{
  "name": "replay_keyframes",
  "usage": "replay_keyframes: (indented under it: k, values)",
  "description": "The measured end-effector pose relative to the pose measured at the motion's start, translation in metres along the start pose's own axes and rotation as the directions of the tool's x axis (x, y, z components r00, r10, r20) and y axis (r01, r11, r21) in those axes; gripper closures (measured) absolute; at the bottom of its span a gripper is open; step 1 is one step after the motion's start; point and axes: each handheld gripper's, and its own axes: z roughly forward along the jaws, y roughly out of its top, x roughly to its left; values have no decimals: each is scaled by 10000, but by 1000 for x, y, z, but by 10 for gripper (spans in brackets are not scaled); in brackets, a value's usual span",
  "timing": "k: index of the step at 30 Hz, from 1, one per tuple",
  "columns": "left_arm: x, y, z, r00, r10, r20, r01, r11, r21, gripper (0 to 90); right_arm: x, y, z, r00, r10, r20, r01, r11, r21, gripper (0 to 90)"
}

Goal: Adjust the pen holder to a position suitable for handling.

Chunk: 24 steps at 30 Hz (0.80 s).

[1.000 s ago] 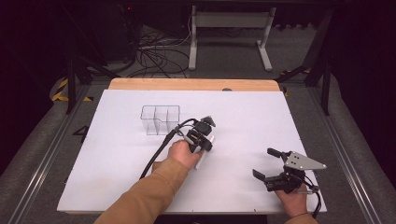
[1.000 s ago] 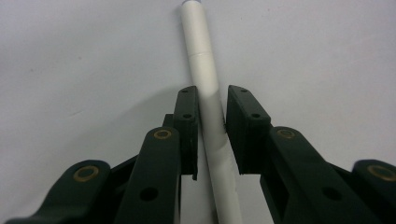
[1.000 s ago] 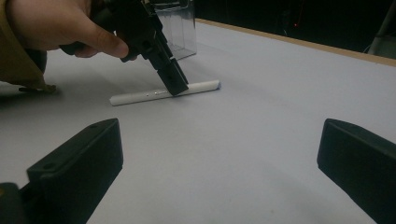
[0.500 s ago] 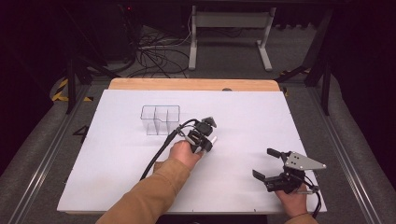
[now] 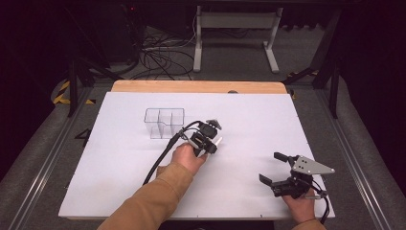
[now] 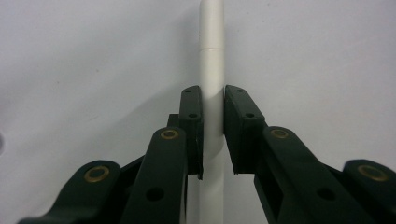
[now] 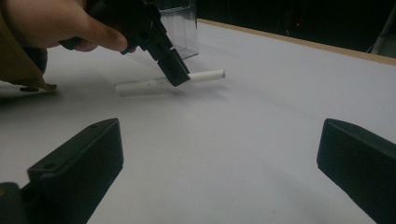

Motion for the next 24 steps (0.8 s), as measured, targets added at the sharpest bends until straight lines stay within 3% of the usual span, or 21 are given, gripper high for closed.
replay_keyframes:
  k: [9, 20, 24]
  values:
    - [0, -2, -29, 9996, 174, 229, -153, 9962, -860, 785, 0, 0, 0, 10000, -11, 21, 11, 10000, -3, 9]
    - [-2, -4, -47, 9987, 416, 291, -370, 9889, -1441, 785, 0, 0, 1, 10000, 9, 33, -9, 10000, 9, 9]
    - [-2, -6, -54, 9982, 531, 266, -474, 9823, -1810, 785, 0, 0, 1, 10000, 12, 41, -12, 10000, 17, 9]
